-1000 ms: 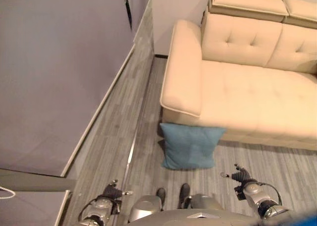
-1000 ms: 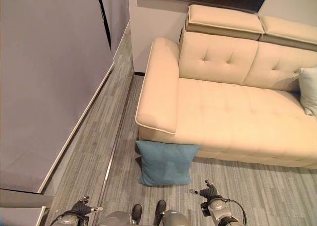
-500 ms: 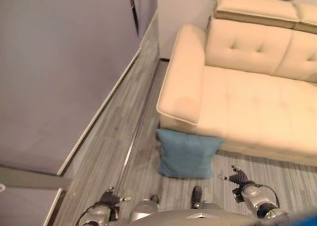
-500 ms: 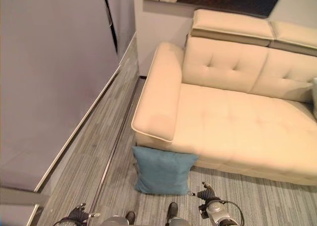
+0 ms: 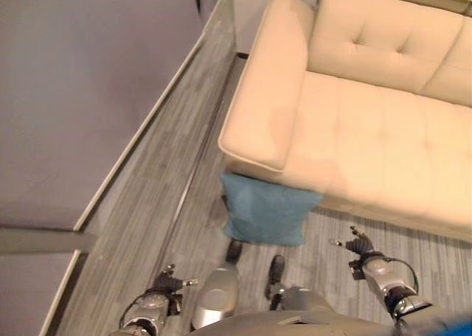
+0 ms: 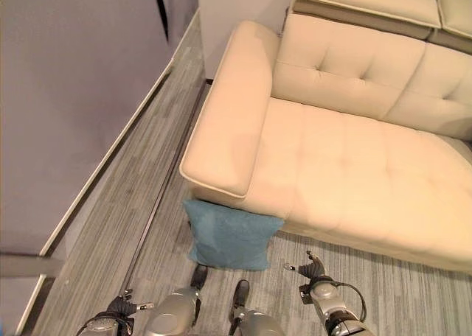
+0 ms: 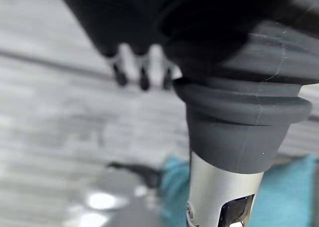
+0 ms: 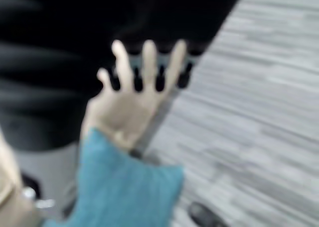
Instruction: Pick up all the scattered cushions and arrange them neatly on the sofa.
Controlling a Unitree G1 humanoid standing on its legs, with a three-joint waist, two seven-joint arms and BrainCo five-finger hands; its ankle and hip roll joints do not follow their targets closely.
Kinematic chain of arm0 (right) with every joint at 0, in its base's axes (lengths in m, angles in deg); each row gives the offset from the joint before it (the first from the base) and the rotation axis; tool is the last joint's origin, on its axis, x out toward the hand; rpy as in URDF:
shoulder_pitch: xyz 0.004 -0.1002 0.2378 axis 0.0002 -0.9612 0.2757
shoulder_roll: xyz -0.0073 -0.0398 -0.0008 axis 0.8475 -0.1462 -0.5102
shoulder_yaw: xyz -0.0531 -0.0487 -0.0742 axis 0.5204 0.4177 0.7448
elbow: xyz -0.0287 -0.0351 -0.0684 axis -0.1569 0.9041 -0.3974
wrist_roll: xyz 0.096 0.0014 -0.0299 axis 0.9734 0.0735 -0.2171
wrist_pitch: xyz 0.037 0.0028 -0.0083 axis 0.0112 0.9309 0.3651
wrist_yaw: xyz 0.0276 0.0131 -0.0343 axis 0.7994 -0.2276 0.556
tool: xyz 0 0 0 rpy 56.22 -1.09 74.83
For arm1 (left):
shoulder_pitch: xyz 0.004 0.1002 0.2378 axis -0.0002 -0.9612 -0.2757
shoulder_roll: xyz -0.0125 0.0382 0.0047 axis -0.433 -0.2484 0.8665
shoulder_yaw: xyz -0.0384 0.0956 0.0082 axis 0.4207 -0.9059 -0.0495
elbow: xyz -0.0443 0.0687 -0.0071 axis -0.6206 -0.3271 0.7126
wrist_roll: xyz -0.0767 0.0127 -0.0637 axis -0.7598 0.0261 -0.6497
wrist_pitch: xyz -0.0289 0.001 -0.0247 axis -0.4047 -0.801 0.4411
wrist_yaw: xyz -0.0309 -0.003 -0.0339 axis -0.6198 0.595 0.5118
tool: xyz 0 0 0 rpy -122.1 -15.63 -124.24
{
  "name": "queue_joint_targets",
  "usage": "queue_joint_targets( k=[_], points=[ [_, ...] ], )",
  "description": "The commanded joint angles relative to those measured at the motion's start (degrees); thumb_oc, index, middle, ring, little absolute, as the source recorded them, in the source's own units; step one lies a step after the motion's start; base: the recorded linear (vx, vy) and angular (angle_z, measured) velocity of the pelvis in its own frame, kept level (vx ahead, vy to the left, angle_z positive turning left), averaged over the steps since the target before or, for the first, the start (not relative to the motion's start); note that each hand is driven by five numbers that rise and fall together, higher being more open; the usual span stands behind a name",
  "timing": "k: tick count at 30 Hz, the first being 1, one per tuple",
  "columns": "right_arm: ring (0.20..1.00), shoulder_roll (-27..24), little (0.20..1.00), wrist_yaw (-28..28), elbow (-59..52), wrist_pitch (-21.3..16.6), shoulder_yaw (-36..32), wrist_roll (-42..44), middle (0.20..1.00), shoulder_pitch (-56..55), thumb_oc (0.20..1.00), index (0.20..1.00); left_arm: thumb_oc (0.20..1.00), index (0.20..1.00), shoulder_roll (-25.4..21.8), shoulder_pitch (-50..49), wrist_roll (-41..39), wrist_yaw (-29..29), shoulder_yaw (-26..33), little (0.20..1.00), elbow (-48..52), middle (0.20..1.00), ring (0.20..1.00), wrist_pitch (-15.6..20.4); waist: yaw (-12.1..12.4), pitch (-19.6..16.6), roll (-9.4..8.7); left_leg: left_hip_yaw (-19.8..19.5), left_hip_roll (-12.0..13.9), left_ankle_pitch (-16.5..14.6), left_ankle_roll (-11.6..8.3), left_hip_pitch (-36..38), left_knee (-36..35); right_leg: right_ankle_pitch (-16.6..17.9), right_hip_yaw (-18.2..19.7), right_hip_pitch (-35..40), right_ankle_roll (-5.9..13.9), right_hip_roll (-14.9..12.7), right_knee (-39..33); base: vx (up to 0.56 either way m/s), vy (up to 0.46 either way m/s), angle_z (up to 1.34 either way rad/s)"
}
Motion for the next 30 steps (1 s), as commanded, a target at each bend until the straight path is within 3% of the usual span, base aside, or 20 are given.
queue_joint_targets(
  k=[1, 9, 12, 14, 16, 20, 21, 23, 24, 27, 30],
  points=[
    [1.000, -1.4, 1.000, -1.5, -1.4, -1.4, -0.2, 2.1, 1.000, 0.3, 1.000, 1.000, 1.000, 1.000, -1.7, 0.4, -1.1, -1.2, 0.6, 1.000, -0.4, 1.000, 1.000, 0.8, 2.1, -2.7, -1.20, 0.3, -0.5, -7.5, 0.64, -1.0, 5.5, -5.7, 2.0, -2.2, 4.90, -3.9, 8.7, 0.05, 0.064, -0.16],
    [1.000, -1.9, 1.000, -4.9, -3.2, -2.4, -0.6, 1.8, 1.000, 2.0, 1.000, 1.000, 1.000, 1.000, -2.1, 2.4, -3.5, -4.6, 0.8, 1.000, 3.1, 1.000, 1.000, 2.4, 2.1, -1.1, -0.80, 0.7, -0.6, -7.7, 1.08, -1.7, 5.1, -5.3, 2.3, -4.0, 5.02, -4.3, 8.5, -0.05, 0.018, -0.07],
    [1.000, -3.4, 1.000, -8.8, -4.8, -2.8, -0.4, 1.2, 1.000, 5.8, 1.000, 1.000, 1.000, 1.000, -1.7, 6.0, -7.9, -6.9, -0.6, 1.000, 7.3, 1.000, 1.000, 4.4, 1.7, 3.7, 0.51, 1.0, -1.1, -6.8, 0.55, -8.4, 8.5, -4.8, 2.2, -11.6, 4.65, -4.7, 12.8, -0.30, 0.029, -0.02],
    [1.000, -3.7, 1.000, -9.5, -5.2, -2.8, -0.2, 1.3, 1.000, 6.9, 1.000, 1.000, 1.000, 1.000, -1.7, 6.7, -8.8, -7.2, -0.9, 1.000, 7.9, 1.000, 1.000, 4.6, 1.6, 4.4, 0.80, 1.3, -1.1, -7.0, 0.42, -10.4, 10.0, -5.0, 2.3, -13.8, 4.52, -4.9, 14.5, -0.18, 0.030, -0.06],
    [1.000, -4.5, 1.000, -11.2, -6.5, -3.0, 0.2, 2.1, 1.000, 10.2, 1.000, 1.000, 1.000, 1.000, -2.2, 10.0, -11.5, -8.4, -1.8, 1.000, 9.0, 1.000, 1.000, 5.6, 1.1, 6.4, 1.27, 1.9, -1.0, -7.0, -0.04, -17.3, 15.3, -5.3, 2.0, -20.5, 4.27, -5.6, 19.2, -0.21, 0.047, -0.11],
    [1.000, -5.4, 1.000, -12.9, -7.9, -3.6, -0.1, 3.5, 1.000, 13.1, 1.000, 1.000, 1.000, 1.000, -2.7, 12.9, -13.8, -9.6, -2.2, 1.000, 10.3, 1.000, 1.000, 6.8, 0.4, 7.6, 1.42, 2.3, -0.8, -7.6, -0.20, -24.8, 20.6, -5.7, 2.1, -28.3, 4.39, -6.1, 24.1, -0.14, 0.035, -0.08],
    [1.000, -5.8, 1.000, -14.3, -8.8, -4.0, 0.1, 4.0, 1.000, 14.7, 1.000, 1.000, 1.000, 1.000, -3.0, 14.8, -14.8, -10.5, -2.4, 1.000, 11.1, 1.000, 1.000, 7.2, 0.0, 8.3, 1.50, 2.4, -0.4, -9.8, -0.26, -28.9, 24.6, -7.3, 2.6, -32.7, 4.84, -6.3, 27.8, -0.03, 0.007, -0.07],
    [1.000, -5.8, 1.000, -14.3, -8.8, -4.0, 0.1, 4.0, 1.000, 14.8, 1.000, 1.000, 1.000, 1.000, -3.0, 14.8, -14.8, -10.5, -2.4, 1.000, 11.1, 1.000, 1.000, 7.2, 0.0, 8.1, 1.49, 2.4, -0.4, -9.9, -0.26, -29.1, 24.7, -7.4, 2.7, -33.0, 4.84, -6.3, 28.0, -0.09, 0.016, -0.09],
    [1.000, -6.7, 1.000, -16.4, -9.6, -4.8, 0.7, 4.4, 1.000, 18.3, 1.000, 1.000, 1.000, 1.000, -3.6, 18.9, -16.4, -12.3, -3.1, 1.000, 12.4, 1.000, 1.000, 8.0, -0.9, 9.0, 1.55, 2.6, -0.4, -10.4, -0.01, -36.2, 28.5, -7.8, 3.1, -40.4, 4.96, -6.7, 31.9, -0.14, 0.026, -0.11],
    [1.000, -7.4, 1.000, -17.5, -9.5, -5.4, 1.1, 4.8, 1.000, 20.9, 1.000, 1.000, 1.000, 1.000, -4.1, 21.9, -16.5, -12.9, -4.0, 1.000, 12.7, 1.000, 1.000, 8.2, -1.9, 9.4, 1.67, 2.7, -0.7, -10.4, -0.17, -41.3, 30.9, -8.2, 3.7, -45.4, 4.73, -7.1, 34.4, -0.15, 0.041, -0.10],
    [1.000, -8.8, 1.000, -19.6, -9.9, -6.4, 1.6, 6.4, 1.000, 26.5, 1.000, 1.000, 1.000, 1.000, -5.6, 28.7, -17.7, -15.1, -5.2, 1.000, 13.8, 1.000, 1.000, 9.2, -3.6, 10.2, 2.00, 2.9, -1.0, -10.2, -0.46, -50.8, 33.6, -8.6, 4.6, -55.7, 4.30, -7.3, 38.9, -0.10, 0.035, 0.04]
  ],
)
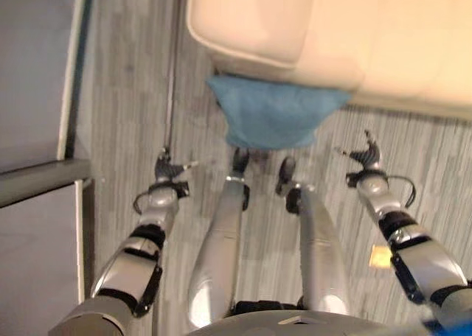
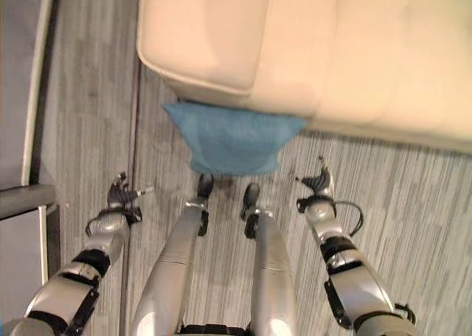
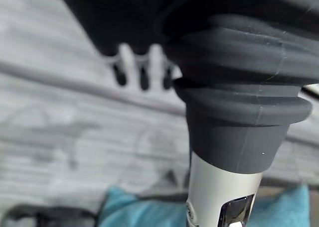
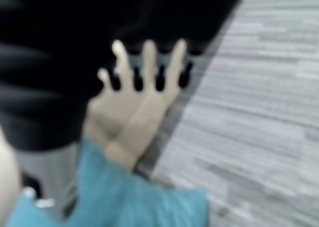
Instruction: Pick up all the scattered cushions and arrange them neatly on the sofa.
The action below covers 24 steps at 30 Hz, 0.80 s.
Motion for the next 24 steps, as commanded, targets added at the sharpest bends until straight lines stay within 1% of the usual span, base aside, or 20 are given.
queue_joint_targets(
  k=[1, 2, 3, 4, 5, 7, 13, 16, 21, 22, 24],
  points=[
    [1.000, -2.2, 1.000, -3.6, -2.4, -2.9, -0.1, 2.6, 1.000, -2.9, 1.000, 1.000, 1.000, 1.000, -0.4, 0.5, -2.6, -3.4, -0.9, 1.000, 1.3, 1.000, 1.000, 3.2, -0.8, -4.8, 1.54, -2.7, 0.5, -4.7, -0.92, -3.8, 1.4, 1.1, 0.4, -2.1, 5.38, -2.7, -4.5, -0.04, 0.013, 0.01],
    [1.000, -2.2, 1.000, -4.9, -3.6, -3.7, -0.2, 4.1, 1.000, -0.8, 1.000, 1.000, 1.000, 1.000, -0.3, 2.8, -4.1, -4.2, -1.3, 1.000, 2.5, 1.000, 1.000, 3.9, -1.3, -4.7, 1.50, -2.7, 0.5, -4.6, -0.95, -7.9, 2.5, 1.0, 0.8, -6.1, 5.25, -2.7, -3.1, 0.00, 0.000, 0.00],
    [1.000, -2.5, 1.000, -5.3, -3.8, -3.9, -0.1, 4.3, 1.000, 0.4, 1.000, 1.000, 1.000, 1.000, -0.5, 4.1, -5.0, -4.4, -1.6, 1.000, 2.9, 1.000, 1.000, 4.1, -1.6, -4.6, 1.46, -2.9, 0.5, -4.6, -0.82, -10.2, 3.2, 1.0, 0.9, -8.3, 5.34, -2.8, -2.2, 0.00, 0.000, 0.00],
    [1.000, -2.5, 1.000, -5.3, -3.8, -4.0, -0.1, 4.3, 1.000, 0.5, 1.000, 1.000, 1.000, 1.000, -0.6, 4.2, -5.0, -4.4, -1.6, 1.000, 2.9, 1.000, 1.000, 4.1, -1.6, -4.8, 1.44, -2.9, 0.4, -4.7, -0.81, -10.6, 3.3, 1.0, 1.0, -8.6, 5.35, -2.8, -2.0, 0.00, 0.000, 0.00],
    [1.000, -2.8, 1.000, -5.9, -5.1, -4.7, 0.0, 5.4, 1.000, 2.9, 1.000, 1.000, 1.000, 1.000, -0.8, 6.6, -6.6, -4.4, -1.8, 1.000, 3.8, 1.000, 1.000, 4.7, -2.1, -4.7, 1.37, -2.9, 0.5, -4.7, -0.78, -14.2, 4.3, 1.0, 1.2, -12.0, 5.45, -2.9, -1.0, 0.00, 0.000, 0.00],
    [1.000, -3.3, 1.000, -6.3, -5.6, -5.3, 0.6, 6.2, 1.000, 5.3, 1.000, 1.000, 1.000, 1.000, -1.4, 9.6, -8.1, -4.7, -2.4, 1.000, 4.1, 1.000, 1.000, 5.3, -2.4, -4.9, 1.17, -3.0, 0.3, -4.8, -0.65, -17.4, 5.1, 0.9, 1.2, -15.5, 5.71, -2.9, 0.2, 0.00, 0.000, 0.00],
    [1.000, -4.7, 1.000, -4.0, -8.6, -7.2, 2.0, 10.1, 1.000, 9.6, 1.000, 1.000, 1.000, 1.000, -4.0, 16.2, -11.0, -3.6, -4.0, 1.000, 5.6, 1.000, 1.000, 5.7, -3.6, -5.5, 0.42, -3.0, -0.5, -5.6, -0.41, -26.0, 9.9, 0.0, 2.2, -24.3, 5.78, -2.9, 5.3, 0.03, -0.001, 0.01],
    [1.000, -5.1, 1.000, -3.5, -10.8, -8.2, 2.3, 11.6, 1.000, 10.3, 1.000, 1.000, 1.000, 1.000, -5.0, 18.2, -10.4, -3.9, -4.9, 1.000, 6.8, 1.000, 1.000, 5.7, -4.0, -5.6, 0.40, -2.7, -0.9, -6.3, -0.28, -28.9, 12.5, -0.6, 2.7, -27.3, 5.54, -2.8, 7.6, 0.06, 0.004, 0.00],
    [1.000, -5.4, 1.000, -2.5, -12.6, -9.0, 3.2, 12.9, 1.000, 11.7, 1.000, 1.000, 1.000, 1.000, -5.1, 20.4, -11.8, -3.2, -5.4, 1.000, 7.4, 1.000, 1.000, 6.1, -4.5, -5.8, 0.16, -2.6, -1.0, -7.2, -0.26, -32.8, 15.4, -1.4, 3.2, -31.4, 5.27, -2.6, 10.1, 0.08, -0.013, -0.06],
    [1.000, -5.6, 1.000, -0.8, -13.3, -9.3, 5.0, 13.9, 1.000, 13.8, 1.000, 1.000, 1.000, 1.000, -5.7, 22.7, -13.4, -2.6, -6.1, 1.000, 7.5, 1.000, 1.000, 6.4, -4.7, -5.5, -0.09, -2.3, -0.9, -7.9, -0.25, -33.8, 16.7, -1.7, 3.8, -33.0, 5.08, -2.3, 11.5, 0.11, -0.032, -0.05],
    [1.000, -5.1, 1.000, 0.9, -15.3, -9.3, 8.1, 14.5, 1.000, 17.3, 1.000, 1.000, 1.000, 1.000, -5.5, 25.7, -14.2, -2.2, -7.4, 1.000, 7.8, 1.000, 1.000, 6.3, -4.7, -4.7, -0.39, -2.0, -0.5, -8.7, -0.43, -33.8, 17.6, -2.1, 4.2, -33.5, 5.07, -2.0, 12.5, 0.12, -0.020, -0.06]
  ],
)
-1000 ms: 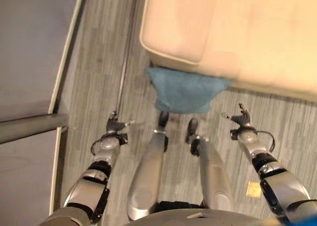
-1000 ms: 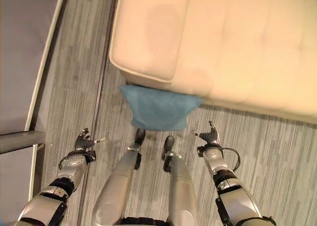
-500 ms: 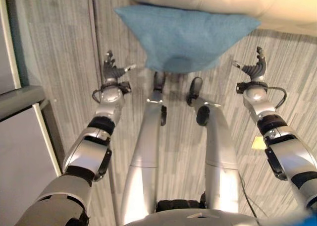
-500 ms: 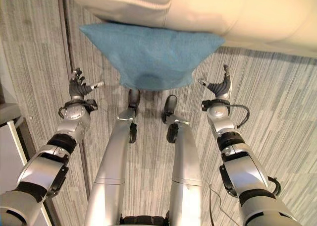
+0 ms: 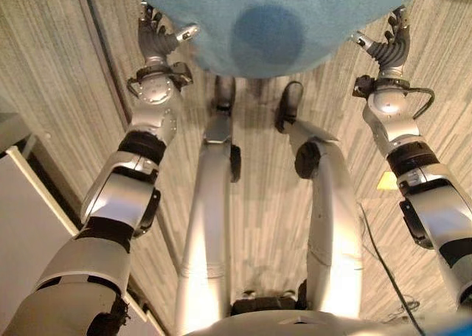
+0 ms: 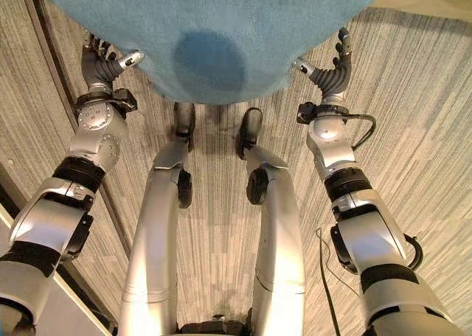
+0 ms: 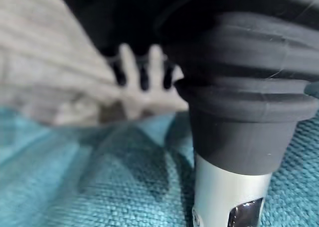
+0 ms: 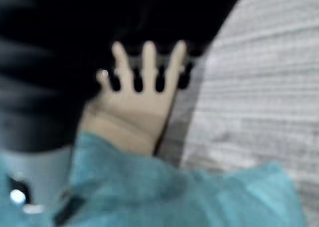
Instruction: Pick up all the scattered cushions and arrange them neatly on the sofa.
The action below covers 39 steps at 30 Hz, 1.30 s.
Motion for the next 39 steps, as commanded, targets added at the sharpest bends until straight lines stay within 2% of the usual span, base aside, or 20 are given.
queue_joint_targets(
  k=[1, 5, 10, 14, 16, 17, 18, 19, 20, 21, 24, 25, 27, 32, 34, 36, 39],
  points=[
    [1.000, 0.3, 1.000, 2.3, -3.6, -2.6, 3.2, 0.7, 1.000, -3.7, 1.000, 1.000, 1.000, 1.000, 1.2, -3.2, -0.9, 1.3, -1.4, 1.000, 0.2, 1.000, 1.000, 2.1, 0.7, -5.8, 0.42, -2.8, -0.4, -5.3, -0.57, 3.2, 0.2, 0.5, 2.6, 3.7, 6.78, -1.6, -3.5, 0.06, 0.002, -0.11],
    [1.000, 3.1, 1.000, 3.1, -2.9, -2.3, 7.5, -0.3, 1.000, 2.2, 1.000, 1.000, 1.000, 1.000, 1.8, 1.5, 0.6, 1.0, -4.4, 1.000, 0.6, 1.000, 1.000, 2.2, 0.9, -5.2, 0.40, -3.1, -0.8, -5.5, -0.77, 3.2, 0.9, 0.4, 2.5, 3.7, 6.58, -1.3, -3.1, 0.05, -0.004, -0.02],
    [1.000, 6.5, 1.000, 3.1, -1.7, -2.0, 9.4, -0.7, 1.000, 5.1, 1.000, 1.000, 1.000, 1.000, 3.6, 3.7, 1.2, 0.4, -5.7, 1.000, 1.0, 1.000, 1.000, 2.5, 1.1, -5.2, 0.50, -3.4, -1.1, -5.3, -0.91, 3.2, 0.9, 0.3, 2.4, 3.8, 6.43, -1.4, -3.1, 0.01, 0.000, 0.00],
    [1.000, 14.1, 1.000, 3.0, 0.9, -2.9, 9.4, 2.6, 1.000, 6.6, 1.000, 1.000, 1.000, 1.000, 8.1, 5.3, 0.1, -2.1, -5.2, 1.000, 1.9, 1.000, 1.000, 4.0, 1.7, -5.9, 0.66, -3.8, -1.6, -4.9, -1.02, 3.2, 0.7, 0.3, 2.2, 4.1, 6.15, -1.1, -3.1, 0.01, 0.011, 0.05],
    [1.000, 19.9, 1.000, 4.1, 4.7, -3.4, 10.0, 6.3, 1.000, 7.4, 1.000, 1.000, 1.000, 1.000, 10.8, 6.9, -2.1, -3.2, -4.7, 1.000, 4.8, 1.000, 1.000, 5.9, 2.5, -6.5, 1.12, -4.3, -2.0, -4.5, -1.19, 3.2, 0.5, 0.9, 1.7, 4.3, 6.20, -1.1, -3.5, -0.01, 0.024, 0.05],
    [1.000, 20.7, 1.000, 4.4, 4.9, -3.5, 10.3, 6.8, 1.000, 7.5, 1.000, 1.000, 1.000, 1.000, 11.2, 6.7, -2.5, -3.3, -4.6, 1.000, 5.8, 1.000, 1.000, 6.1, 2.6, -6.6, 1.25, -4.5, -2.1, -4.3, -1.24, 3.2, 0.3, 1.0, 1.6, 4.3, 6.18, -1.2, -3.6, -0.01, 0.023, 0.08],
    [0.693, 22.1, 0.693, 5.3, 6.3, -3.3, 11.0, 7.6, 0.693, 8.4, 0.693, 0.693, 1.000, 1.000, 12.0, 7.0, -3.4, -3.4, -4.5, 1.000, 7.2, 1.000, 1.000, 6.6, 3.2, -6.9, 1.51, -4.8, -2.3, -3.9, -1.31, 3.2, -0.1, 1.3, 1.5, 4.2, 6.31, -1.3, -3.5, -0.01, 0.008, 0.09],
    [0.200, 22.9, 0.200, 5.9, 6.1, -3.4, 11.2, 8.3, 0.200, 8.9, 0.200, 0.200, 1.000, 1.000, 12.5, 6.7, -3.9, -3.5, -4.2, 1.000, 8.9, 1.000, 1.000, 7.4, 3.5, -7.0, 1.66, -5.0, -2.4, -3.7, -1.34, 3.2, -0.1, 1.5, 1.5, 4.3, 6.43, -1.3, -3.4, -0.01, 0.010, 0.08],
    [0.200, 23.2, 0.200, 6.2, 5.8, -3.4, 11.2, 8.5, 0.200, 9.1, 0.200, 0.200, 0.624, 0.624, 12.8, 6.1, -4.1, -3.4, -3.9, 0.624, 9.5, 0.624, 0.624, 7.4, 3.6, -7.1, 1.76, -5.1, -2.4, -3.5, -1.43, 3.2, -0.2, 1.6, 1.5, 4.3, 6.48, -1.4, -3.4, -0.01, 0.011, 0.09],
    [0.200, 23.1, 0.200, 6.2, 5.3, -3.5, 11.4, 8.4, 0.200, 9.3, 0.200, 0.200, 0.200, 0.200, 12.8, 5.8, -4.2, -3.6, -3.7, 0.200, 10.1, 0.200, 0.200, 7.7, 3.7, -7.2, 1.82, -5.2, -2.5, -3.3, -1.53, 3.2, -0.2, 1.8, 1.5, 4.3, 6.49, -1.4, -3.4, -0.02, 0.019, 0.08],
    [0.200, 20.8, 0.200, 5.6, 1.6, -4.0, 11.0, 6.6, 0.200, 9.5, 0.200, 0.200, 0.200, 0.200, 11.7, 3.6, -4.2, -3.1, -2.6, 0.200, 11.8, 0.200, 0.200, 7.9, 3.9, -8.3, 1.78, -5.2, -2.3, -2.7, -1.82, 3.2, -1.0, 2.4, 1.1, 4.6, 6.71, -1.4, -3.7, -0.02, 0.014, 0.02],
    [0.200, 18.7, 0.200, 5.1, -1.0, -4.0, 10.1, 4.5, 0.200, 9.3, 0.200, 0.200, 0.200, 0.200, 11.2, 2.0, -4.0, -2.6, -1.6, 0.200, 12.7, 0.200, 0.200, 7.9, 3.8, -10.4, 1.88, -5.0, -1.9, -2.2, -1.74, 3.2, -2.7, 3.0, 0.2, 4.9, 7.06, -1.0, -5.4, -0.06, 0.023, 0.02],
    [0.200, 17.1, 0.200, 4.9, -2.8, -4.0, 9.3, 3.4, 0.200, 8.9, 0.200, 0.200, 0.200, 0.200, 11.1, 0.6, -4.0, -1.6, -1.2, 0.200, 13.8, 0.200, 0.200, 7.7, 3.8, -11.9, 2.15, -4.8, -1.7, -1.7, -1.64, 4.1, -4.9, 3.3, -0.3, 6.0, 7.09, -0.4, -7.8, -0.10, 0.014, -0.03],
    [0.200, 13.5, 0.200, 4.6, -7.6, -4.8, 5.8, 1.7, 0.200, 6.0, 0.200, 0.200, 0.200, 0.200, 12.7, -4.0, -2.1, 0.5, -0.7, 0.200, 16.8, 0.200, 0.200, 7.6, 3.2, -12.5, 2.43, -4.7, -1.4, -0.2, -1.61, 14.7, -14.1, 4.7, -1.0, 15.8, 7.35, 0.5, -15.7, -0.11, 0.001, -0.01],
    [0.200, 13.3, 0.200, 4.7, -8.3, -4.9, 5.3, 1.7, 0.200, 5.4, 0.200, 0.200, 0.200, 0.200, 13.3, -4.7, -2.0, 0.9, -0.7, 0.200, 17.4, 0.200, 0.200, 7.6, 3.2, -12.6, 2.55, -4.9, -1.3, 0.2, -1.76, 16.5, -15.6, 4.9, -0.9, 17.3, 7.38, 0.6, -17.1, -0.08, -0.015, 0.03],
    [0.200, 12.1, 0.200, 5.2, -11.5, -4.8, 4.6, 0.0, 0.200, 2.4, 0.200, 0.200, 0.200, 0.200, 15.0, -8.7, -2.0, 2.3, -0.8, 0.200, 20.3, 0.200, 0.200, 7.8, 3.2, -12.6, 2.80, -5.4, -1.2, 1.1, -2.15, 22.9, -20.3, 5.6, -1.0, 23.1, 7.46, 0.4, -20.9, -0.08, -0.041, 0.05],
    [0.200, 12.2, 0.200, 5.5, -14.4, -5.0, 3.2, -1.4, 0.200, -1.9, 0.200, 0.200, 0.200, 0.200, 16.3, -13.0, -1.2, 3.3, -0.8, 0.200, 22.7, 0.200, 0.200, 7.7, 3.4, -13.3, 2.96, -5.6, -1.1, 1.8, -2.53, 28.6, -24.1, 5.8, -1.4, 28.2, 7.40, 0.1, -24.2, -0.03, -0.031, 0.05]
  ],
)
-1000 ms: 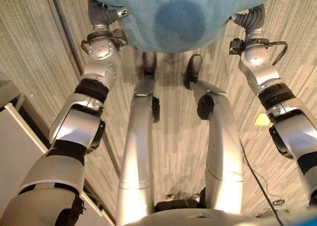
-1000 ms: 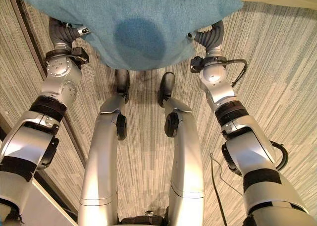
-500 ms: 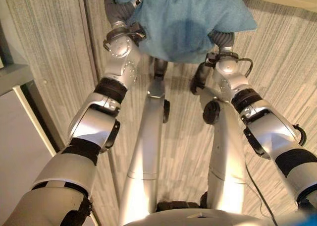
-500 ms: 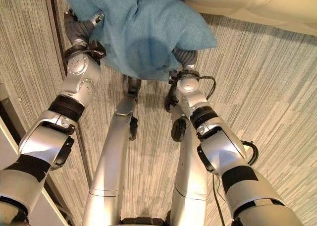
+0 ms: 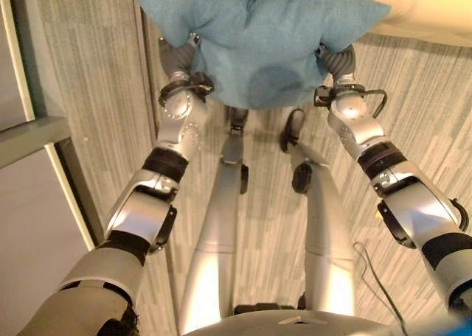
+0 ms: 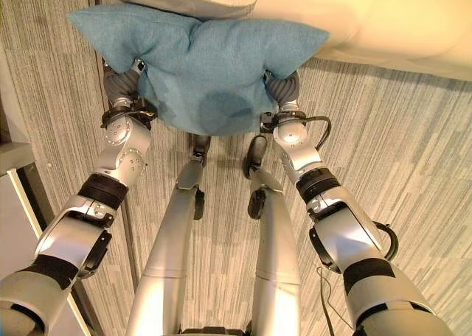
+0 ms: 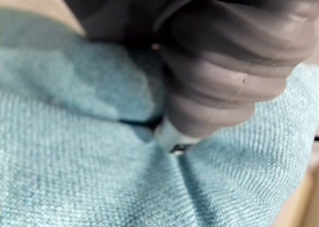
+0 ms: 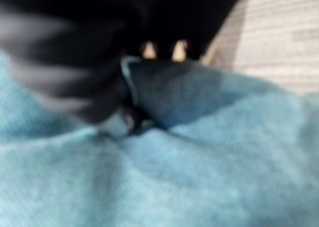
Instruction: Pick up all the scattered cushions and arrange them neatly on the sofa.
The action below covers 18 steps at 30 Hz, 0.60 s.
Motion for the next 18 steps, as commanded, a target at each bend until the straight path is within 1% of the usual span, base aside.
queue_joint_targets(
  k=[1, 2, 3, 6, 7, 8, 9, 10, 11, 12, 13, 15, 16, 17, 18],
  points=[
    [0.200, 4.6, 0.200, 2.4, -12.1, -9.2, -1.8, -4.8, 0.200, 1.7, 0.200, 0.200, 0.200, 0.200, 6.4, -0.1, 5.5, 8.0, -3.3, 0.200, 8.7, 0.200, 0.200, 5.4, -1.2, -8.9, 2.76, -4.6, -1.1, -9.4, -1.01, 3.2, 1.8, -1.6, 0.0, 5.8, 7.46, -0.3, -5.1, 0.01, -0.026, 0.04],
    [0.200, 5.2, 0.200, 2.5, -13.0, -9.3, -2.1, -4.8, 0.200, -0.3, 0.200, 0.200, 0.200, 0.200, 7.1, -1.7, 5.5, 8.3, -3.3, 0.200, 9.3, 0.200, 0.200, 5.5, -1.2, -9.2, 2.80, -4.6, -1.1, -9.1, -1.07, 5.5, 0.2, -1.5, 0.1, 7.6, 7.49, -0.4, -6.3, 0.00, -0.042, 0.00],
    [0.200, 5.9, 0.200, 2.9, -14.7, -9.4, -2.9, -5.7, 0.200, -4.0, 0.200, 0.200, 0.200, 0.200, 8.6, -4.5, 5.9, 8.5, -3.2, 0.200, 10.2, 0.200, 0.200, 5.4, -1.0, -9.8, 2.71, -4.9, -1.2, -8.8, -1.26, 9.9, -2.4, -1.6, -0.3, 11.4, 7.31, -0.8, -8.4, 0.00, -0.077, -0.03],
    [0.200, 6.9, 0.200, 3.4, -17.5, -9.3, -3.8, -7.0, 0.200, -11.4, 0.200, 0.200, 0.200, 0.200, 10.9, -9.6, 6.3, 8.4, -3.6, 0.200, 11.2, 0.200, 0.200, 5.4, -0.9, -10.3, 2.45, -5.7, -0.8, -7.9, -1.68, 18.2, -6.9, -1.4, -1.1, 19.1, 7.27, -0.7, -11.9, -0.03, -0.080, 0.02],
    [0.200, 7.1, 0.200, 3.7, -18.2, -9.3, -4.0, -7.1, 0.200, -13.6, 0.200, 0.200, 0.200, 0.200, 11.5, -11.0, 5.9, 8.7, -3.7, 0.200, 11.6, 0.200, 0.200, 5.5, -0.9, -10.3, 2.46, -5.7, -0.9, -6.0, -1.69, 19.7, -8.1, 0.3, -1.7, 20.7, 6.93, -1.0, -13.4, 0.02, -0.050, 0.00],
    [0.200, 7.1, 0.200, 3.7, -18.2, -9.3, -4.0, -7.1, 0.200, -13.7, 0.200, 0.200, 0.200, 0.200, 11.5, -11.1, 5.9, 8.7, -3.7, 0.200, 11.6, 0.200, 0.200, 5.5, -0.9, -10.4, 2.46, -5.8, -0.7, -7.7, -1.75, 20.8, -8.0, -1.4, -1.4, 21.5, 7.23, -0.8, -13.0, -0.06, -0.039, -0.02],
    [0.200, 7.4, 0.200, 3.9, -18.8, -9.4, -4.5, -7.0, 0.200, -16.1, 0.200, 0.200, 0.200, 0.200, 12.0, -12.8, 5.9, 8.9, -4.0, 0.200, 11.7, 0.200, 0.200, 5.1, -0.9, -10.4, 2.38, -5.9, -0.6, -5.9, -1.78, 22.7, -9.3, 0.3, -2.0, 23.6, 6.90, -0.9, -14.3, 0.06, -0.093, -0.02],
    [0.200, 7.6, 0.200, 4.6, -19.6, -9.2, -5.1, -7.0, 0.200, -20.6, 0.200, 0.200, 0.200, 0.200, 11.9, -16.3, 6.8, 9.6, -4.8, 0.200, 12.6, 0.200, 0.200, 4.5, -1.1, -10.5, 2.43, -6.2, -0.1, -5.8, -1.93, 27.7, -11.0, 0.0, -2.6, 28.4, 6.80, -0.9, -15.9, -0.02, -0.072, 0.02],
    [0.200, 7.6, 0.200, 4.6, -19.6, -9.2, -5.1, -7.0, 0.200, -20.6, 0.200, 0.200, 0.200, 0.200, 11.9, -16.4, 6.8, 9.6, -4.8, 0.200, 12.7, 0.200, 0.200, 4.5, -1.1, -10.4, 2.45, -6.2, -0.1, -5.8, -1.93, 28.0, -11.1, 0.1, -2.7, 28.7, 6.79, -0.9, -16.0, 0.09, -0.100, 0.07],
    [0.200, 7.9, 0.200, 5.2, -20.1, -9.2, -5.2, -6.9, 0.200, -23.0, 0.200, 0.200, 0.200, 0.200, 12.0, -18.1, 6.8, 10.1, -5.0, 0.200, 12.9, 0.200, 0.200, 4.0, -1.1, -10.5, 2.43, -6.3, 0.3, -5.7, -2.08, 30.5, -12.2, 0.0, -2.8, 31.2, 6.72, -0.7, -16.9, 0.11, -0.128, 0.09],
    [0.200, 8.2, 0.200, 6.3, -20.7, -9.0, -5.7, -7.0, 0.200, -27.2, 0.200, 0.200, 0.200, 0.200, 11.5, -21.6, 7.9, 10.9, -5.6, 0.200, 13.6, 0.200, 0.200, 3.3, -1.2, -10.8, 2.64, -6.5, 1.0, -5.5, -2.48, 36.0, -14.1, -0.4, -3.6, 36.6, 6.55, -0.4, -18.5, 0.15, -0.169, 0.07],
    [0.200, 7.2, 0.200, 7.0, -21.4, -8.4, -6.3, -8.2, 0.200, -31.1, 0.200, 0.200, 0.200, 0.200, 11.1, -24.9, 8.1, 11.9, -5.0, 0.200, 13.6, 0.200, 0.200, 2.7, -1.2, -11.5, 2.84, -6.7, 2.0, -4.8, -3.29, 40.8, -16.7, -0.9, -4.1, 41.2, 6.30, 0.3, -19.9, 0.12, -0.142, 0.01],
    [0.200, 7.2, 0.200, 7.0, -21.4, -8.4, -6.3, -8.3, 0.200, -31.2, 0.200, 0.200, 0.200, 0.200, 11.1, -24.9, 8.1, 11.8, -5.1, 0.200, 13.6, 0.200, 0.200, 2.7, -1.2, -11.4, 2.86, -6.7, 2.0, -4.8, -3.30, 41.0, -16.8, -0.8, -4.2, 41.4, 6.30, 0.3, -20.0, 0.13, -0.157, 0.04],
    [0.200, 6.0, 0.200, 7.8, -22.4, -7.7, -7.5, -9.8, 0.200, -34.7, 0.200, 0.200, 0.200, 0.200, 10.7, -27.6, 8.0, 13.0, -4.7, 0.200, 14.2, 0.200, 0.200, 2.2, -1.5, -12.4, 3.03, -6.7, 2.9, -4.3, -4.21, 44.0, -17.5, -1.5, -4.7, 46.1, 6.00, 0.7, -22.4, 0.13, -0.152, 0.10],
    [0.200, 5.6, 0.200, 8.0, -22.6, -7.5, -8.2, -10.3, 0.200, -36.3, 0.200, 0.200, 0.200, 0.200, 10.5, -28.5, 8.1, 13.0, -4.8, 0.200, 14.3, 0.200, 0.200, 1.9, -1.8, -12.7, 2.92, -6.6, 3.4, -4.1, -4.87, 45.5, -17.7, -1.6, -4.7, 48.4, 5.66, 1.1, -23.4, 0.13, -0.152, 0.16]
  ],
)
